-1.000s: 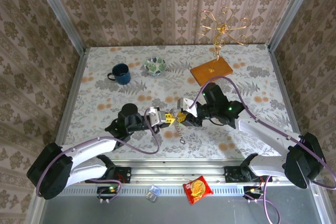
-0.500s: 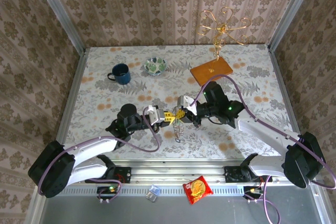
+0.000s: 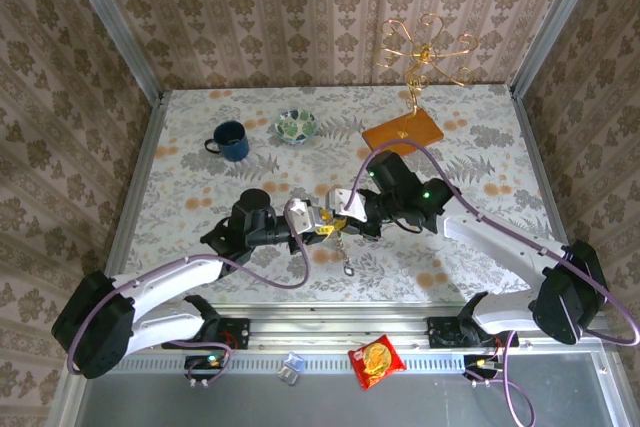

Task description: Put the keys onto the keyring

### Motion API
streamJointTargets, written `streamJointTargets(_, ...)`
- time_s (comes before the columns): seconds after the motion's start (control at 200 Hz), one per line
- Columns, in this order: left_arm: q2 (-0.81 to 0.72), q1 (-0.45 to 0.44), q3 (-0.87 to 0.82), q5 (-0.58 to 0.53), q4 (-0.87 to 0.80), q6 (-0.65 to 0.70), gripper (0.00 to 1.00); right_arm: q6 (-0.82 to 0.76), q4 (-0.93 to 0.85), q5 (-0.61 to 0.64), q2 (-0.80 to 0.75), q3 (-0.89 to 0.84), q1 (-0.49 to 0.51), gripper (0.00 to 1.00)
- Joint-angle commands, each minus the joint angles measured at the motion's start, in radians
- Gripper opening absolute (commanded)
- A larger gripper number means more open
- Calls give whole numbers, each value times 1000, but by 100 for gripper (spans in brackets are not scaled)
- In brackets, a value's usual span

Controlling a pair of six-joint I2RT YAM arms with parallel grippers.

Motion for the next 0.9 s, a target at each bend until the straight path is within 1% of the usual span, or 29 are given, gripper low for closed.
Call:
streamJointTargets(0.0,-19,-5,33,-11,-63,45,20,-64,-85,52,19,60,32,0)
streamJointTargets(0.095,-16,-5,37,-4,-63,46,14,-65,-79,51,18,71,47,0)
streamJointTargets(0.125,-17,-5,38,1,-58,43,11,-61,-69,50,15,70,50,0)
streamJointTargets(0.155,-19,-5,36,8,-47,37,5,-46,-52,42,9,63,49,0)
streamJointTargets(0.18,-20,-5,33,16,-37,32,0,-30,-37,36,0,51,46,3)
streamJointTargets(0.235,-25,-4,24,27,-11,19,0,12,45,6,-29,9,27,12)
streamJointTargets(0.32,-31,-1,3,39,32,-4,0,88,140,-86,-75,-58,-30,20)
streamJointTargets(0.375,-36,2,-15,49,73,-22,0,123,178,-132,-94,-91,-63,23)
streamJointTargets(0.455,-38,8,-42,65,147,-59,0,155,212,-169,-109,-127,-84,26)
streamJointTargets(0.485,-36,12,-51,65,176,-74,0,163,224,-179,-112,-137,-88,27)
streamJointTargets(0.5,-35,14,-56,93,189,-81,0,166,229,-183,-112,-141,-89,27)
streamJointTargets(0.535,-32,18,-64,106,218,-96,0,174,239,-190,-114,-151,-91,27)
streamJointTargets(0.7,-20,30,-86,124,294,-137,0,185,259,-204,-103,-172,-94,27)
streamJointTargets(0.775,-18,32,-88,129,299,-139,0,184,257,-210,-98,-176,-94,24)
streamJointTargets(0.895,-15,36,-91,134,310,-144,0,176,243,-209,-94,-175,-93,18)
